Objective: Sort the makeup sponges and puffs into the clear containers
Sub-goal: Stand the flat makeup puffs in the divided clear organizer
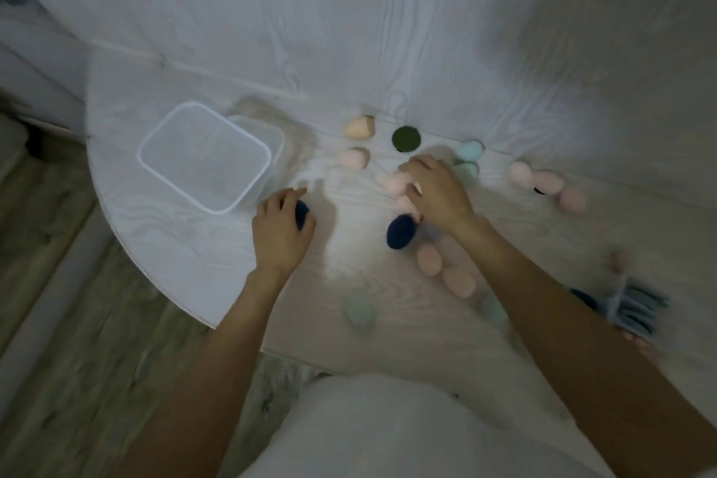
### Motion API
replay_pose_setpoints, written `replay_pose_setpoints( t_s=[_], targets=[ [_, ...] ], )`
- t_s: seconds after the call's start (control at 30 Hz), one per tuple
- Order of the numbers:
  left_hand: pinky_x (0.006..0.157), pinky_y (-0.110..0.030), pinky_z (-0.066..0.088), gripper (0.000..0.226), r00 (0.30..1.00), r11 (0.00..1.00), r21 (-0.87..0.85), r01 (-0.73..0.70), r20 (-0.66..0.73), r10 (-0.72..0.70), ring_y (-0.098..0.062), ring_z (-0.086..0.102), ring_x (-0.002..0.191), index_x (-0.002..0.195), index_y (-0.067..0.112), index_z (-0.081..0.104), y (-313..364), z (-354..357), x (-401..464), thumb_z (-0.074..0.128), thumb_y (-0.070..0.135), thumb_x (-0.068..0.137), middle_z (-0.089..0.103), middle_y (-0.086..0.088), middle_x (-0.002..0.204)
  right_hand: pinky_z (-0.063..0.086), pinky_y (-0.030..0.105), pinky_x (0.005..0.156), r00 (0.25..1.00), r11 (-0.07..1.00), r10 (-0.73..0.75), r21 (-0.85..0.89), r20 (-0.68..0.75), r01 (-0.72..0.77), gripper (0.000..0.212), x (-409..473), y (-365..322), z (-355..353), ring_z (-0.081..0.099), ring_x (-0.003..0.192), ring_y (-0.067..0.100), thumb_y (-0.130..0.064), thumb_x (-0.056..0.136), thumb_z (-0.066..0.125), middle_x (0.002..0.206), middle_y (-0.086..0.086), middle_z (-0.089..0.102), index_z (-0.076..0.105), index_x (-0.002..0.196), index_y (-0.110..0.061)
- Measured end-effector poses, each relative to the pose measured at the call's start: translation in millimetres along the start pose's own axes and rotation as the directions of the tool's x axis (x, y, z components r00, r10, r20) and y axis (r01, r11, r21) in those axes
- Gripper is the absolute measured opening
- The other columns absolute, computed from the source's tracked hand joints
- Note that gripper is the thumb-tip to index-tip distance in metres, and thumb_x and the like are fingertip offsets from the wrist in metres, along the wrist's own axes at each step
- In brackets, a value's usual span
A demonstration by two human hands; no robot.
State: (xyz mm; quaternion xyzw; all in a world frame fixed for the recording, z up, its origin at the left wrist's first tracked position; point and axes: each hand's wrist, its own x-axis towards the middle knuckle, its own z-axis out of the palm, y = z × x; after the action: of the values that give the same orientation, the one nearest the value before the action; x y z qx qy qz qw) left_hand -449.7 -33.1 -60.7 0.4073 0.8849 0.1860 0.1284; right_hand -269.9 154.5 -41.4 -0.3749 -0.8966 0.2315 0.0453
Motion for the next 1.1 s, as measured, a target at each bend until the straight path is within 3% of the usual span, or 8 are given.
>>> replay_pose_setpoints(
  t_s=[0.13, 0.33, 0.43, 0.63, 0.8, 0.87, 0.97, 1.1],
  targets=[
    [0.095, -0.048, 0.042, 0.055, 0.977, 0.984, -0.021, 0.178, 0.124, -0.174, -0.031, 0.031, 0.128, 0.136, 0.018, 0.041, 2.0, 12.5, 8.2, 0.052, 0.043, 0.090, 0.037, -0.008, 0.142, 0.036, 0.046, 0.102, 0.998, 0.995, 0.013, -0.097, 0.054, -0.008, 0.044, 56.0, 14.4, 8.8, 0.039, 0.126, 0.035, -0.015, 0.089, 0.051, 0.146, 0.011, 0.035, 0.046, 0.133, -0.012],
    [0.103, -0.030, 0.030, 0.039, 0.997, 0.979, -0.205, -0.016, 0.069, 0.030, -0.027, 0.039, 0.124, 0.127, 0.012, 0.054, 10.9, 22.4, 20.8, 0.056, 0.028, 0.092, 0.050, -0.008, 0.132, 0.034, 0.043, 0.104, 0.993, 0.994, 0.007, -0.110, 0.115, 0.006, 0.036, 93.2, 25.9, 19.5, 0.039, 0.125, 0.034, -0.009, 0.088, 0.054, 0.140, 0.015, 0.041, 0.056, 0.124, -0.006],
    [0.098, -0.024, 0.032, 0.034, 0.985, 0.954, -0.266, -0.138, 0.064, 0.160, -0.023, 0.047, 0.118, 0.125, 0.015, 0.056, 19.3, 22.6, 29.2, 0.057, 0.019, 0.091, 0.056, -0.005, 0.126, 0.045, 0.044, 0.088, 0.998, 0.996, 0.009, -0.094, 0.056, -0.004, 0.029, 95.6, 29.7, 26.2, 0.051, 0.106, 0.035, -0.002, 0.078, 0.058, 0.118, 0.019, 0.055, 0.064, 0.107, -0.004],
    [0.086, -0.010, 0.040, 0.035, 0.947, 0.857, -0.453, -0.246, 0.078, 0.313, -0.012, 0.057, 0.100, 0.117, 0.016, 0.062, 46.5, 21.6, 45.3, 0.055, -0.001, 0.086, 0.064, -0.002, 0.114, 0.040, 0.036, 0.089, 0.989, 0.993, 0.115, 0.034, -0.092, -0.112, 0.024, 71.7, 37.8, 30.7, 0.052, 0.105, 0.034, -0.003, 0.089, 0.054, 0.113, 0.020, 0.058, 0.062, 0.111, -0.001],
    [0.078, -0.020, 0.047, 0.042, 0.970, 0.864, -0.469, -0.185, 0.054, 0.237, -0.008, 0.059, 0.089, 0.126, 0.015, 0.054, 60.3, 23.8, 46.2, 0.062, 0.006, 0.086, 0.067, -0.004, 0.107, 0.038, 0.027, 0.069, 0.932, 0.992, 0.116, 0.089, -0.343, -0.090, 0.018, 45.8, 21.7, 5.0, 0.057, 0.087, 0.027, -0.015, 0.091, 0.053, 0.095, 0.013, 0.064, 0.065, 0.098, -0.004],
    [0.075, -0.013, 0.048, 0.041, 0.970, 0.851, -0.487, -0.196, 0.030, 0.240, -0.003, 0.058, 0.087, 0.125, 0.013, 0.055, 62.8, 22.4, 42.2, 0.064, 0.007, 0.086, 0.068, -0.005, 0.104, 0.037, 0.021, 0.068, 0.895, 0.986, 0.149, 0.130, -0.420, -0.103, 0.017, 22.5, 11.8, -6.8, 0.058, 0.085, 0.022, -0.016, 0.090, 0.054, 0.095, 0.009, 0.065, 0.065, 0.099, -0.006],
    [0.071, 0.000, 0.041, 0.029, 0.936, 0.834, -0.436, -0.339, -0.068, 0.345, 0.006, 0.051, 0.083, 0.114, 0.010, 0.062, 65.6, 19.1, 30.8, 0.064, 0.008, 0.085, 0.069, -0.002, 0.100, 0.043, 0.027, 0.066, 0.850, 0.968, 0.214, 0.223, -0.481, -0.117, 0.020, -31.0, 5.3, -17.0, 0.058, 0.080, 0.019, -0.021, 0.090, 0.053, 0.091, 0.008, 0.065, 0.065, 0.098, -0.007],
    [0.068, -0.014, 0.049, 0.023, 0.862, 0.770, -0.397, -0.500, -0.143, 0.486, -0.003, 0.056, 0.082, 0.107, 0.012, 0.065, 70.1, 16.1, 10.1, 0.057, 0.021, 0.088, 0.063, -0.003, 0.103, 0.046, 0.032, 0.068, 0.814, 0.928, 0.353, 0.285, -0.462, -0.240, 0.027, -105.0, 0.2, -18.6, 0.062, 0.079, 0.021, -0.027, 0.088, 0.049, 0.091, 0.005, 0.068, 0.065, 0.099, -0.008]
  ],
)
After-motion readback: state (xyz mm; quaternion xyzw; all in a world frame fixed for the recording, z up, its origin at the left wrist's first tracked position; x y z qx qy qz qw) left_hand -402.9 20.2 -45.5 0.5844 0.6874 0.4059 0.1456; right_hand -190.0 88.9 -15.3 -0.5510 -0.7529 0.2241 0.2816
